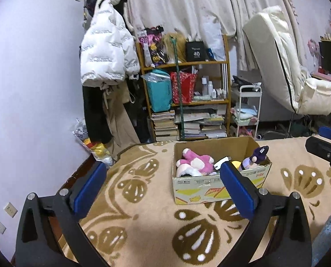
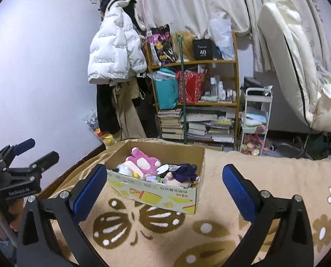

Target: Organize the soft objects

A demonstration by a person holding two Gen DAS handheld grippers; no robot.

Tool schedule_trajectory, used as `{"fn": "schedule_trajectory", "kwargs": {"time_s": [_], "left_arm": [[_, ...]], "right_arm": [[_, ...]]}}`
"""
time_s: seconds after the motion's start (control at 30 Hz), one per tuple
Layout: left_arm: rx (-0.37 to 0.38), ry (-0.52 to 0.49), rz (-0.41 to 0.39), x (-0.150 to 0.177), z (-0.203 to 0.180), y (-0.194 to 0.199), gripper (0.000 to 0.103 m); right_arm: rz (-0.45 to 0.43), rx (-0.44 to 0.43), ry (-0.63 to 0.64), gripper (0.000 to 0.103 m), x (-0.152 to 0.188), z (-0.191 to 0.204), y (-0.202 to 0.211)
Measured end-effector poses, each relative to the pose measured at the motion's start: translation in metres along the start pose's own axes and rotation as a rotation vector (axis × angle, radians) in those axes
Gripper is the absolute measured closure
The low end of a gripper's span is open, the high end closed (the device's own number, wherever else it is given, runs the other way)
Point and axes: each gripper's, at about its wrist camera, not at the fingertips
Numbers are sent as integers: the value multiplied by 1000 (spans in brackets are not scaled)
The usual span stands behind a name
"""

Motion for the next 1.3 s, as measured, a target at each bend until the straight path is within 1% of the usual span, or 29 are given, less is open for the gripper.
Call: {"fn": "schedule_trajectory", "kwargs": {"time_s": [0.1,0.2,0.3,0.43,0.53,0.83,1.13,1.3], "left_arm": [[-11,17,-30,5,4,15,2],[-20,56,-67,12,10,32,2],[-35,75,-99,20,14,44,2],[-51,53,-99,26,14,49,2],[-49,59,-105,29,15,52,2],[-36,49,-89,35,11,42,2],[-11,32,-65,39,3,25,2],[-15,7,-52,43,-4,18,2]], "right_arm": [[-35,8,14,0,3,3,15],[-63,14,18,0,7,6,27],[-84,12,24,0,10,7,34],[-100,15,27,0,15,6,40],[-102,12,23,0,16,5,42],[-63,26,22,0,22,3,31],[-44,49,21,0,31,0,21],[-38,58,20,0,35,-1,17]]}}
Point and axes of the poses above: each gripper's, at about its wrist camera, not at the fingertips, and y roughly against the way its jaws point, z to its left, x to its underside, and after that the axes turned 3 degrees about x, right-handed
